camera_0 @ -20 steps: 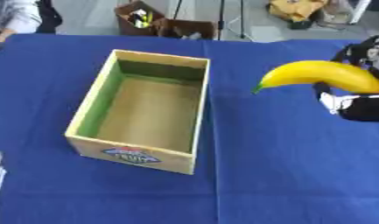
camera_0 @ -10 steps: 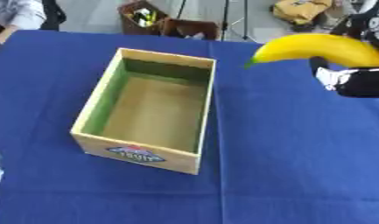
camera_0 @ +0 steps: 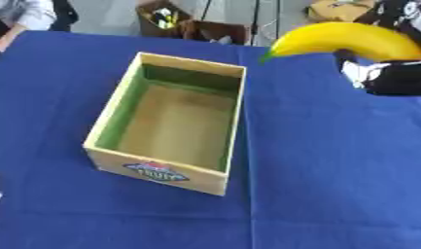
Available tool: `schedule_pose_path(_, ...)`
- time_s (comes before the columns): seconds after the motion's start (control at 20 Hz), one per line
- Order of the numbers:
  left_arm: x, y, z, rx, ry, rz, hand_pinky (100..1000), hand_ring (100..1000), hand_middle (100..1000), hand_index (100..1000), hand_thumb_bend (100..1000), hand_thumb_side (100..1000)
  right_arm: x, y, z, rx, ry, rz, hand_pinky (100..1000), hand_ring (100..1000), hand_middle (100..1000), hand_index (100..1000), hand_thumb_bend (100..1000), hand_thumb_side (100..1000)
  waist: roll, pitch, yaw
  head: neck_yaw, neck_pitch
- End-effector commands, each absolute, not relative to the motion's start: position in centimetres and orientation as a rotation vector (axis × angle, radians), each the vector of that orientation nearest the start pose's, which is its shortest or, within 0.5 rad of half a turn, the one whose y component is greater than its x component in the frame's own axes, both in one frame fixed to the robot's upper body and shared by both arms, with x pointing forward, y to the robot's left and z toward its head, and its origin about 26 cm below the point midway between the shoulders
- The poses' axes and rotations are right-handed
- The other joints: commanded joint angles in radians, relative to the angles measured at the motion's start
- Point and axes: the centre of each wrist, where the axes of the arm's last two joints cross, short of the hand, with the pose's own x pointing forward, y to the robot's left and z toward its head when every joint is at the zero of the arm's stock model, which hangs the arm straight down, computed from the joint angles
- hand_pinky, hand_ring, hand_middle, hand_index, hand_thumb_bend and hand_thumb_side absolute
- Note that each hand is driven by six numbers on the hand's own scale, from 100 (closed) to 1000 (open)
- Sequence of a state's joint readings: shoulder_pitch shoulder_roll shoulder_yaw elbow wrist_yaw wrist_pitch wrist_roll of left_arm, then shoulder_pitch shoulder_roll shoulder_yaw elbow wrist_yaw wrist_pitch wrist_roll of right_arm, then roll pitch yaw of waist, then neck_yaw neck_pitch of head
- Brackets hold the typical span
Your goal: Pick up objects on the table and place them in the box.
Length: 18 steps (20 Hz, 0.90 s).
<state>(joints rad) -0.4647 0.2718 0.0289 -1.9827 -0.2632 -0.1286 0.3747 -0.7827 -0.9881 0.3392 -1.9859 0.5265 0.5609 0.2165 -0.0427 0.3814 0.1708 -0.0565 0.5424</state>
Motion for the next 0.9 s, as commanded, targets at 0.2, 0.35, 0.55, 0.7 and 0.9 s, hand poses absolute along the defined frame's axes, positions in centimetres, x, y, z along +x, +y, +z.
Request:
schedule_pose_path(0.2, 31.1, 24.0, 25.3, -0.695, 3.489, 0.026, 560, 695, 755, 903, 100, 1000, 29.9, -23.4, 36.0, -1.336, -1.804, 1.103, 673, 730, 333, 506, 100, 479, -0.003, -0.01, 0.027, -0.017, -0.024)
schedule_pose_path(0.35, 31.1, 23.9, 25.4, -0.688, 3.486, 0.021, 560, 695, 755, 903, 100, 1000, 30.6, -22.8, 36.3, -1.324, -1.818, 1.094, 672, 731, 329, 504, 100, 477, -0.006, -0.005, 0.04, -0.024, -0.031)
schedule_pose_path(0.55, 31.1, 23.8, 25.7, -0.672, 3.478, 0.012, 561, 695, 756, 902, 100, 1000, 31.8, -22.1, 36.6, -1.307, -1.828, 1.077, 671, 733, 325, 502, 100, 474, -0.01, 0.004, 0.066, -0.04, -0.043)
schedule_pose_path(0.7, 31.2, 23.7, 25.8, -0.659, 3.472, 0.0, 561, 695, 756, 902, 100, 1000, 32.9, -21.6, 36.6, -1.302, -1.831, 1.071, 670, 733, 325, 502, 100, 473, -0.011, 0.01, 0.083, -0.052, -0.05)
schedule_pose_path(0.9, 31.2, 23.5, 26.1, -0.64, 3.464, -0.02, 562, 696, 757, 902, 100, 1000, 34.3, -20.7, 36.5, -1.303, -1.837, 1.066, 668, 733, 323, 500, 100, 470, -0.012, 0.017, 0.099, -0.067, -0.056)
